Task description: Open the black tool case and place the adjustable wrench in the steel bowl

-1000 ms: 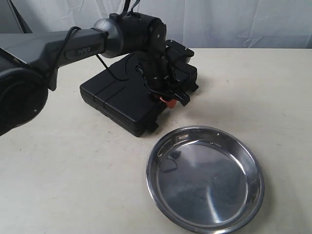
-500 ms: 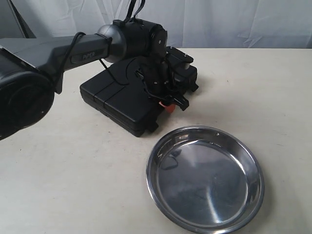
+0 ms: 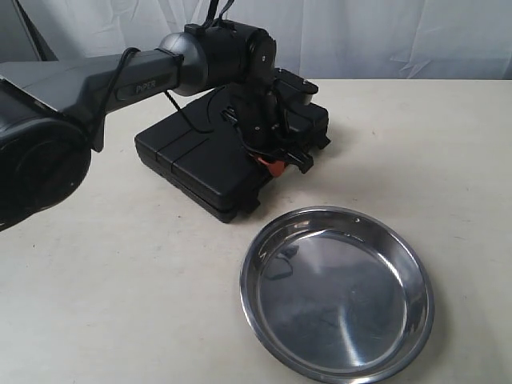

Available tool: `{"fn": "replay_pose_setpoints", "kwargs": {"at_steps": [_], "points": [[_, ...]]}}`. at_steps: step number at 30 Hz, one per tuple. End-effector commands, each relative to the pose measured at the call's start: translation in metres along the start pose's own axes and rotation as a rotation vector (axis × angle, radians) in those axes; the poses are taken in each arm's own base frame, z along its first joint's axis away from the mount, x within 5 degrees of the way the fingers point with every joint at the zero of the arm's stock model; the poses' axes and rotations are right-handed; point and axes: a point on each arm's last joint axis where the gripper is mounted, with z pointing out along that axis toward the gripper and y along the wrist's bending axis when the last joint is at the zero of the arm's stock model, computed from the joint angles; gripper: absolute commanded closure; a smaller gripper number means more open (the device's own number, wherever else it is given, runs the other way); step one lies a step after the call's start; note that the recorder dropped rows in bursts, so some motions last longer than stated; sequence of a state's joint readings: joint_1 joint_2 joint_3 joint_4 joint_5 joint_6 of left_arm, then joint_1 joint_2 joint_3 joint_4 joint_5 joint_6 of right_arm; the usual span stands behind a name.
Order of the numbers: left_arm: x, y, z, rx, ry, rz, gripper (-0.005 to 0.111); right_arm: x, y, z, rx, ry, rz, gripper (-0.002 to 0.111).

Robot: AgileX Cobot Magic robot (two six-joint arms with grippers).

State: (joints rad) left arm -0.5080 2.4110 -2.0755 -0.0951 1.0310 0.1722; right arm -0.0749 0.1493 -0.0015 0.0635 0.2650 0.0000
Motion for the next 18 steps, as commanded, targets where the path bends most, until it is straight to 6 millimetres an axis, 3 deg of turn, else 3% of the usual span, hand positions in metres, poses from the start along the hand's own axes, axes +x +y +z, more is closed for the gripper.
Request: {"fn": "replay_pose_setpoints", "kwargs": {"at_steps": [1,11,18], "points": [[-0.004,-0.001,-0.004,-0.001,-0.029,0.011,0.107,-0.001,0.000,0.000,0.004,-0.013,0.004,0.109],[0.001,-0.001,-0.005,-0.001,0.027,0.007,0.107,-0.001,0.000,0.000,0.004,-0.013,0.004,0.109],[-0.009,-0.001,-0.019,-0.005,-0.012,0.012,0.107,-0.001,0.000,0.000,0.005,-0.017,-0.003,0.109]]}}
